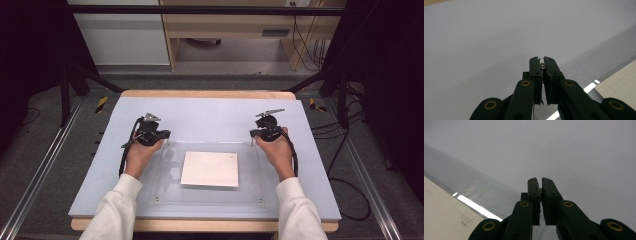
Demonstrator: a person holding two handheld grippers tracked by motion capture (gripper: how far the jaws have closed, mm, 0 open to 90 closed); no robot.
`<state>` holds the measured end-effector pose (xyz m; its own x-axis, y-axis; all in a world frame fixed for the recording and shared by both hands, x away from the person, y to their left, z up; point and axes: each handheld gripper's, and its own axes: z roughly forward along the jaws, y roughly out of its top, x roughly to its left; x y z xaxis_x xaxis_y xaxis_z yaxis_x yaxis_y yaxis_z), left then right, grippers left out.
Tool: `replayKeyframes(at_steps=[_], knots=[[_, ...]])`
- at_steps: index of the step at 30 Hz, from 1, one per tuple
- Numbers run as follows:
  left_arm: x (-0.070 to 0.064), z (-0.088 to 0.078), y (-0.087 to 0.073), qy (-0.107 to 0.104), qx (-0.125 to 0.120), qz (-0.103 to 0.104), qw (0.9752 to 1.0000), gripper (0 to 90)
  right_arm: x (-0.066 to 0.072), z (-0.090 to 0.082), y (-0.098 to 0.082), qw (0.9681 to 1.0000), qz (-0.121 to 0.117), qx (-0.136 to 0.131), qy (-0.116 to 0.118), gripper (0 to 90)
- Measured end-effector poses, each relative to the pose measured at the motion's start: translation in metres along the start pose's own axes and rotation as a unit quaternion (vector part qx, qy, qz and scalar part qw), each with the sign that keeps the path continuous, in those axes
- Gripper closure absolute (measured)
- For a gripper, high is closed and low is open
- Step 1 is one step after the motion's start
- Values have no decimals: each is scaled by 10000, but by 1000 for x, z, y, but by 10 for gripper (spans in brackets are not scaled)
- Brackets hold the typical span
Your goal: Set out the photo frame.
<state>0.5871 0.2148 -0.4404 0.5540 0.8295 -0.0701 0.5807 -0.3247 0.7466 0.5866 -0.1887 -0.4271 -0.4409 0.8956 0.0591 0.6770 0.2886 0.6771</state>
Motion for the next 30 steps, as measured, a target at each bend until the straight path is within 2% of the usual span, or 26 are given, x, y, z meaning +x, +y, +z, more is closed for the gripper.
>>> replayKeyframes(at_steps=[4, 8, 16, 24, 30], knots=[[2, 1, 2, -54, 32, -49, 10000, 850, 0, 1, 2, 10000, 4, 33, -46, 860], [4, 2, 3, -91, 78, -72, 9999, 850, -2, 2, 3, 10000, 78, 38, 44, 859], [8, 4, 3, -207, 47, -141, 9997, 851, -3, 3, 4, 10000, 27, 32, 37, 854], [9, 4, 5, -216, 150, -130, 9996, 851, -2, 3, 6, 10000, -21, 68, 9, 844], [8, 6, 9, -184, 259, -209, 9993, 852, -3, 4, 6, 10000, -62, 55, -11, 826]])
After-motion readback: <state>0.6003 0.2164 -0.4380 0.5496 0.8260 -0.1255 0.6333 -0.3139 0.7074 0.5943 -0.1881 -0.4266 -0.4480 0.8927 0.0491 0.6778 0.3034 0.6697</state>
